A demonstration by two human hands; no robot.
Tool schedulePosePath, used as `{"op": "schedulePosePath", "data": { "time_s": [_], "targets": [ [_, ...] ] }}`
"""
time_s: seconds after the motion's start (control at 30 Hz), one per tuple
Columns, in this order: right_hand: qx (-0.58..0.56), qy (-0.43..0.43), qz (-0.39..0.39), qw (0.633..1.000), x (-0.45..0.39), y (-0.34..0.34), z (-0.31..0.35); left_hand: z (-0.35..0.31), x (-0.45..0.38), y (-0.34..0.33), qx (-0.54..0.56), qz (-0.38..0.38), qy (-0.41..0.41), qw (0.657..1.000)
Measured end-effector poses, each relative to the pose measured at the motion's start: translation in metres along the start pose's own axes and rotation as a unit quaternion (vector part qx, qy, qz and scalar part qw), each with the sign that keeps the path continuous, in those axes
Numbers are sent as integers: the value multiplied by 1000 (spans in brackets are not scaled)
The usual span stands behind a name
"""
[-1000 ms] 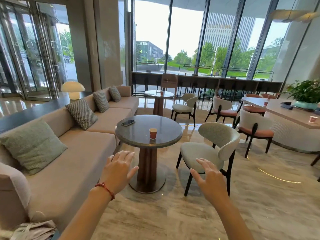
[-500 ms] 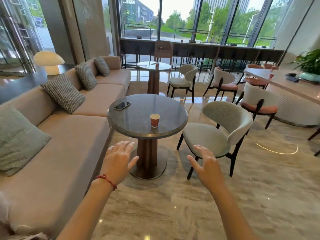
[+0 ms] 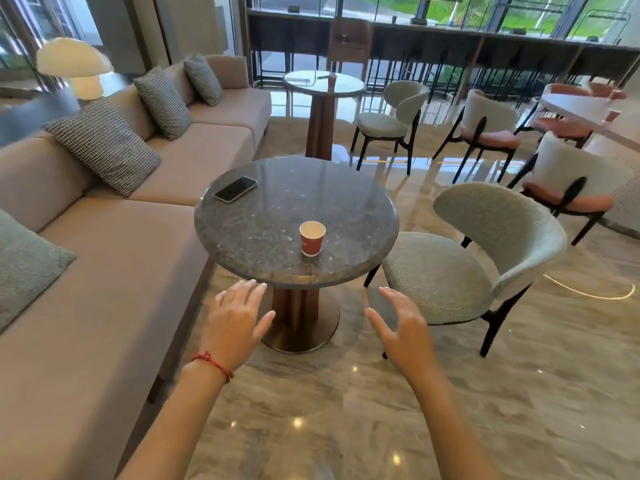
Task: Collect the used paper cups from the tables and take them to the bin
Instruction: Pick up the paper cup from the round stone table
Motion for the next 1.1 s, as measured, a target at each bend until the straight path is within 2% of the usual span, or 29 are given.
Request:
{"op": "schedulePosePath", "data": {
  "time_s": [0.2,0.53,0.73,0.87,1.1],
  "targets": [
    [-28,-10,15,999,-80,-20,-19,8,-60,-41,13,59,31,998],
    [-31,-20,32,999,-177,-89,-23,73,-141,-102,84,91,70,990],
    [-40,-31,56,997,-212,-138,-10,110,-183,-125,92,142,32,985],
    [-73,-76,64,992,-230,-152,-7,119,-203,-122,93,153,17,984],
    [-138,-205,63,967,-247,-195,-43,131,-224,-144,117,192,18,974]
  ]
}}
Point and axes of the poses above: each hand's wrist, its own x-axis away from the middle knuckle, its own y-axis out of the back of the hand, z = x × y, the point moved 8 cm from there along -x, towards the middle knuckle, and after that the axes turned 5 degrees about -y, right-handed, at the moved point
